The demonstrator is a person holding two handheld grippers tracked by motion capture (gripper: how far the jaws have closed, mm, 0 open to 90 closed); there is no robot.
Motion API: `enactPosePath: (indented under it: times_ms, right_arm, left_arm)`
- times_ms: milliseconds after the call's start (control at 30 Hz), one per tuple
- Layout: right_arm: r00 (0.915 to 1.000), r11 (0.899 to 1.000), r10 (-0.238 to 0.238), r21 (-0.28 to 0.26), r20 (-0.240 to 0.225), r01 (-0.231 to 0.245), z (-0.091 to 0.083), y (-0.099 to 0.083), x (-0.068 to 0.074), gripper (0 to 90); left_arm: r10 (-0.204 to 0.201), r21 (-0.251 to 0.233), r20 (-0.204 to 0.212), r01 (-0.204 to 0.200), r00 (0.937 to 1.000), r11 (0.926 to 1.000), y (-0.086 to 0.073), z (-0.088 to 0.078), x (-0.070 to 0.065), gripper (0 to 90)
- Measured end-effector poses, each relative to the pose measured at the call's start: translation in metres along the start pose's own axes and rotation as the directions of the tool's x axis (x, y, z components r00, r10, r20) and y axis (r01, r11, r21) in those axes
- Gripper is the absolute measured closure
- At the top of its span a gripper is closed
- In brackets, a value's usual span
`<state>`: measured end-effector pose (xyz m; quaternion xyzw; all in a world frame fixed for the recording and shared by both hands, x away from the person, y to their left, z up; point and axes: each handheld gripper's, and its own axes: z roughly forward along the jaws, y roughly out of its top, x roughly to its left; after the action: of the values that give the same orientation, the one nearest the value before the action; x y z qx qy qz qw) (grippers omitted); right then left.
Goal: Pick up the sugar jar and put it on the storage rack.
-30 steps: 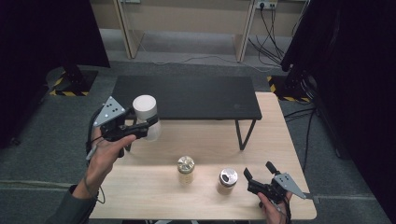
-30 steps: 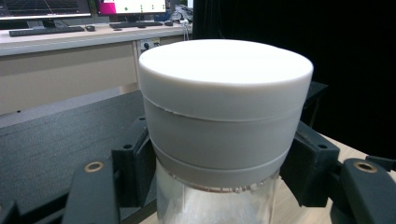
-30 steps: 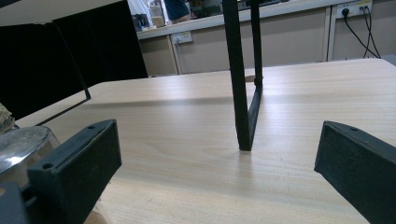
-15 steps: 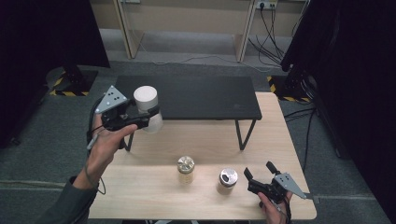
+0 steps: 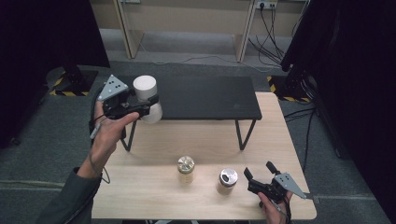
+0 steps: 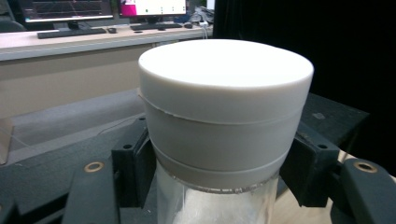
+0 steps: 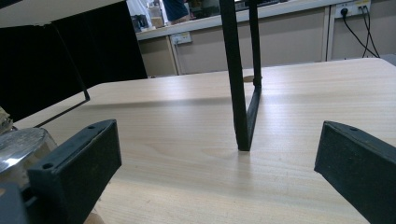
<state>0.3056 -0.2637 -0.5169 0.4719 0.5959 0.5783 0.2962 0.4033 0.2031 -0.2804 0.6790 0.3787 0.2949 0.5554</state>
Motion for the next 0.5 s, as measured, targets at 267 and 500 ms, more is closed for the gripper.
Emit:
enactPosePath:
  times_ms: [267,500]
  right_arm:
    - [1.0,1.0,0.001,-0.001,-0.001,-0.001,0.0,0.0,0.0,0.6]
    - [1.0,1.0,0.0,-0.001,-0.003,0.0,0.0,0.0,0.0,0.6]
  left_arm:
    - [-0.002,0.0,-0.047,0.002,0.9989,1.0,0.002,0.012,0.009,34.5]
    - [0.009,-0.007,-0.088,-0.01,0.996,0.9999,0.004,0.024,0.015,34.5]
